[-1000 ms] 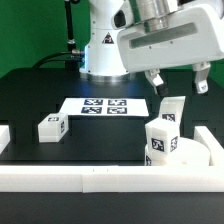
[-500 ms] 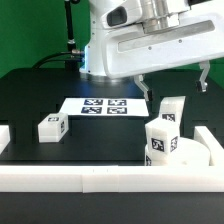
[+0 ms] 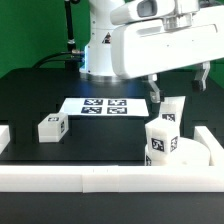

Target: Assemble stool

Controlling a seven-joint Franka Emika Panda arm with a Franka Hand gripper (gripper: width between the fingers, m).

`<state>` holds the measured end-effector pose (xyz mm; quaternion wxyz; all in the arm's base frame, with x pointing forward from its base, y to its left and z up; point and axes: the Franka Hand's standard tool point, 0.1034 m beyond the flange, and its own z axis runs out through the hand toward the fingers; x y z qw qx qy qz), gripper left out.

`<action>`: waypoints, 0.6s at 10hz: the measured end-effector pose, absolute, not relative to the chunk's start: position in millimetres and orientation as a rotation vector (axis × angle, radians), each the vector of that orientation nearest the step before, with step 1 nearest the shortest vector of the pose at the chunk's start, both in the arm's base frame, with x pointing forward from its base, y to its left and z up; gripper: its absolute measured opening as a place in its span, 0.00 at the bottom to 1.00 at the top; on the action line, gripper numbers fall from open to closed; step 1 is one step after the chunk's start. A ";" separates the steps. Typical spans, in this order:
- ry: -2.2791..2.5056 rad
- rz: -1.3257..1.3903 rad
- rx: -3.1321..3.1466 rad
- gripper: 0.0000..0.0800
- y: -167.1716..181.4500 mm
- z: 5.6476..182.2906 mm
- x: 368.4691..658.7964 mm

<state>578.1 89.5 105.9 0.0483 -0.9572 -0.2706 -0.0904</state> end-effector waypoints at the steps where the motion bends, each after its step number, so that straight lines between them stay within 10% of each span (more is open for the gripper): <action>1: -1.017 -0.268 -2.877 0.81 91.2 104.4 578.4; 6: -1.652 -0.246 -2.644 0.81 82.1 98.8 578.1</action>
Offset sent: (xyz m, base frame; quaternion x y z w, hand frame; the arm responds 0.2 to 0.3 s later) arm 0.0000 0.0000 0.0000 0.0000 0.0000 -0.2667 0.9638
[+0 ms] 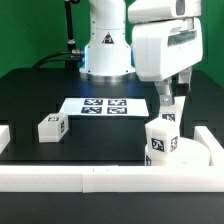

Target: Assemble stool

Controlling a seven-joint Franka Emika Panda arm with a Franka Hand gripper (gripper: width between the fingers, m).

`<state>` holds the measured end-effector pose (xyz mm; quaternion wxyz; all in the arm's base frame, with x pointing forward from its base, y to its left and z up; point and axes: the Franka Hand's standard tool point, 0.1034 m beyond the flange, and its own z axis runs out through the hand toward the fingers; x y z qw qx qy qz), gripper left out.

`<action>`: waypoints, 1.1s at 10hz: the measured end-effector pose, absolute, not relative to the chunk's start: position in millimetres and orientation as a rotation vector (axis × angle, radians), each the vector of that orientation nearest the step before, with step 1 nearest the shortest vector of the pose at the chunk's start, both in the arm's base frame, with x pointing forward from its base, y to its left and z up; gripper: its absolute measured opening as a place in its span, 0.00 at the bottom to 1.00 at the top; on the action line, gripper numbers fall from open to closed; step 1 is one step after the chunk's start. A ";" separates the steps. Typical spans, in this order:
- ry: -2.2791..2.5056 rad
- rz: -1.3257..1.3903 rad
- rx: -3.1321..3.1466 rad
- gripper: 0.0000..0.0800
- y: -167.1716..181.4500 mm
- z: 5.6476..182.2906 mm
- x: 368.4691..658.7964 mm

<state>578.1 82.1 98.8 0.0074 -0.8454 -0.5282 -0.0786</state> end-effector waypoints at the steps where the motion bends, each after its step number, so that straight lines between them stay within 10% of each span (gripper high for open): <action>1: -1.829 -0.231 -2.549 0.81 79.9 96.0 577.6; 6: -1.860 -0.206 -2.529 0.78 69.5 87.4 574.8; 7: -1.859 -0.206 -2.530 0.56 69.5 87.4 574.8; 11: -1.665 -0.205 -2.649 0.42 69.6 87.3 574.6</action>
Offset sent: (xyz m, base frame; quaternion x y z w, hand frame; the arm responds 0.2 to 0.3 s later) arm 0.0013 -0.0027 -0.0077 0.0088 0.0031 -0.0094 0.9999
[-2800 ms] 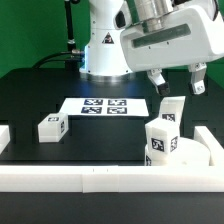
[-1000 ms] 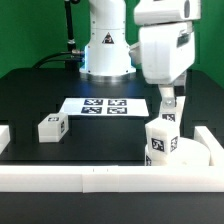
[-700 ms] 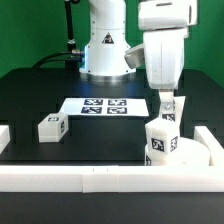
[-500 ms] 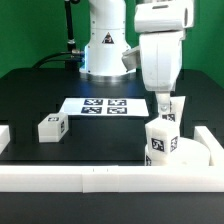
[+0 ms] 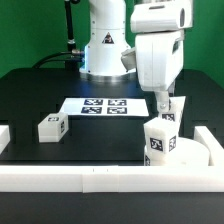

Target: Assemble stool

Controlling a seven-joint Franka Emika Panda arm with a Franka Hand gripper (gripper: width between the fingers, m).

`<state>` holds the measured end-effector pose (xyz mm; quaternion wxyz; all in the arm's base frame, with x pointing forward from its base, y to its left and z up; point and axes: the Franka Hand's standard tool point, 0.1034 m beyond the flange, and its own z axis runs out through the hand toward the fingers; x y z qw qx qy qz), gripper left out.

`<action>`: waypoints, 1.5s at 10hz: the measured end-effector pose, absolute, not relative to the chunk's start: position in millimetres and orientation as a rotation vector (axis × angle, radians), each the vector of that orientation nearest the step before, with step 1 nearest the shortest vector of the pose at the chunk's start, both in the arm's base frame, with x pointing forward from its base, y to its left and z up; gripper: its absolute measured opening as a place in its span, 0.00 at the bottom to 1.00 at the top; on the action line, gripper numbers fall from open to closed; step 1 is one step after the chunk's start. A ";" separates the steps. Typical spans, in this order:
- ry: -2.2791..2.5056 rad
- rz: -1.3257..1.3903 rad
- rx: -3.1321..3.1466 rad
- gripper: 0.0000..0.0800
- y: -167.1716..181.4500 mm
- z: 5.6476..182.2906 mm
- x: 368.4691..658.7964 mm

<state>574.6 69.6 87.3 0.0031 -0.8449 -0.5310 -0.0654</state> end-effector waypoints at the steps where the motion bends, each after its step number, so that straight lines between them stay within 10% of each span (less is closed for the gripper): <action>1: -1.477 -0.202 -2.746 0.42 71.2 87.2 574.3; 15: 1.107 -0.263 -2.698 0.42 111.5 89.7 588.9</action>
Offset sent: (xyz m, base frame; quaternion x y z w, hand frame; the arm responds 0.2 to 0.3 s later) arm -0.0011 0.0138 -0.0077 0.0182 0.0027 0.3852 0.9226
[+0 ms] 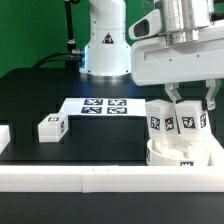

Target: Assemble stool

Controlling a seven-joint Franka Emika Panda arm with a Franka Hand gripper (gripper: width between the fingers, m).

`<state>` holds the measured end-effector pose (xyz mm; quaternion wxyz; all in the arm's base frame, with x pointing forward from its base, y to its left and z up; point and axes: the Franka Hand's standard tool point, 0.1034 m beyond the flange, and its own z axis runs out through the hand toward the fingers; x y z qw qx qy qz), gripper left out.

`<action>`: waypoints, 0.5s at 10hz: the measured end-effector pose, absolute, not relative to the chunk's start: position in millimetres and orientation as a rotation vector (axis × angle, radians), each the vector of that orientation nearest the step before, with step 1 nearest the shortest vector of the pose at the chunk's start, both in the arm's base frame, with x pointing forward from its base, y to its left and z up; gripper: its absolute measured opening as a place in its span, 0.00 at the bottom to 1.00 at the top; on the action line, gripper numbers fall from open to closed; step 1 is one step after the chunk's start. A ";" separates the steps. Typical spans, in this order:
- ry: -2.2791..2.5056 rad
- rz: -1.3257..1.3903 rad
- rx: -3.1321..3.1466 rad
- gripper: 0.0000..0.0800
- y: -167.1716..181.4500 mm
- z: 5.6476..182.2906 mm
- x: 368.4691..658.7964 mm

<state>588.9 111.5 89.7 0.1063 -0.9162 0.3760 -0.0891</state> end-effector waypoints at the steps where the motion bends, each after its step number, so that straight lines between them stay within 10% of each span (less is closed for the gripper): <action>1: 1.181 -0.253 -2.658 0.42 111.1 89.5 588.8; 5: 1.797 -0.171 -2.183 0.42 118.6 86.4 589.6</action>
Offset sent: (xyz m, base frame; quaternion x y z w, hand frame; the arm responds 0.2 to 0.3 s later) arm -0.0050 0.0188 -0.0175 0.0468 -0.0055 0.3622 0.9309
